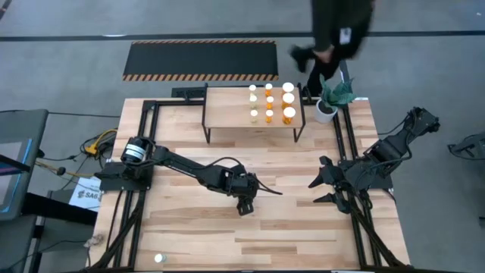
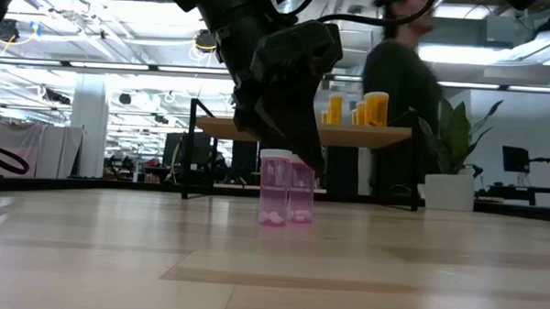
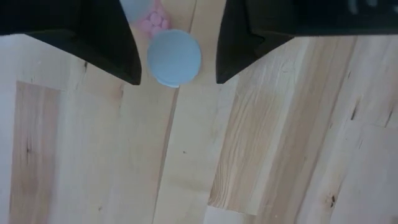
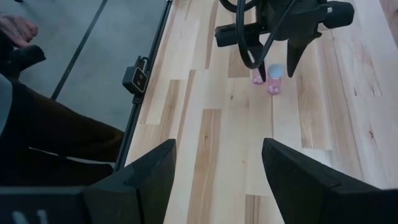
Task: Pick and place medicine bottles onto shelf by color
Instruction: Put the right small pink pill bottle on the shelf
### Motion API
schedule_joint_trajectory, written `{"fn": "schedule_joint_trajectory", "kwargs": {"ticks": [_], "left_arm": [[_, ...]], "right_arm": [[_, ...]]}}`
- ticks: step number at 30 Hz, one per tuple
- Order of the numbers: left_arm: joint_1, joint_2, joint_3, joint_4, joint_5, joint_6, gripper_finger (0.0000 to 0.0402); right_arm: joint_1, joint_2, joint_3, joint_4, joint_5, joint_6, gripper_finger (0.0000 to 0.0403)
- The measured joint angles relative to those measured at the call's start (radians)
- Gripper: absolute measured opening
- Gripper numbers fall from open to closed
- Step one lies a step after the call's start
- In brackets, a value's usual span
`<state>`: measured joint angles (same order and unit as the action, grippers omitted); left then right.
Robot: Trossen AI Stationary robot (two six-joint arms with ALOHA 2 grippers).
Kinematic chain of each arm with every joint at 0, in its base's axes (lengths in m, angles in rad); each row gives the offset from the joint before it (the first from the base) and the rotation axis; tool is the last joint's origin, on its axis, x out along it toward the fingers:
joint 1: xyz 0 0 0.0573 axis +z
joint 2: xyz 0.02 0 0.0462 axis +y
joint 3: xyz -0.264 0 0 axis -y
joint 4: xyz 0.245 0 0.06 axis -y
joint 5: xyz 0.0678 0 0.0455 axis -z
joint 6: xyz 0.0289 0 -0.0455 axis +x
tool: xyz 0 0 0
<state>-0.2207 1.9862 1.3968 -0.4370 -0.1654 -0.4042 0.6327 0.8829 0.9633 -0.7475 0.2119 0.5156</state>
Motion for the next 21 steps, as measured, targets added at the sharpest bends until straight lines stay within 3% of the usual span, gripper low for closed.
{"fn": "schedule_joint_trajectory", "kwargs": {"ticks": [10, 17, 21], "left_arm": [[0.000, -0.001, 0.000, 0.000, 0.027, 0.000, 0.0119], [0.000, -0.001, 0.000, 0.002, 0.022, 0.000, 0.0106], [0.003, -0.001, 0.060, -0.041, 0.024, 0.001, 0.0106]], "right_arm": [[0.000, 0.000, 0.000, 0.000, 0.000, 0.007, 0.0260], [0.000, 0.000, 0.000, 0.000, 0.000, 0.008, 0.0260], [0.000, 0.000, 0.000, 0.001, 0.000, 0.008, 0.0260]]}}
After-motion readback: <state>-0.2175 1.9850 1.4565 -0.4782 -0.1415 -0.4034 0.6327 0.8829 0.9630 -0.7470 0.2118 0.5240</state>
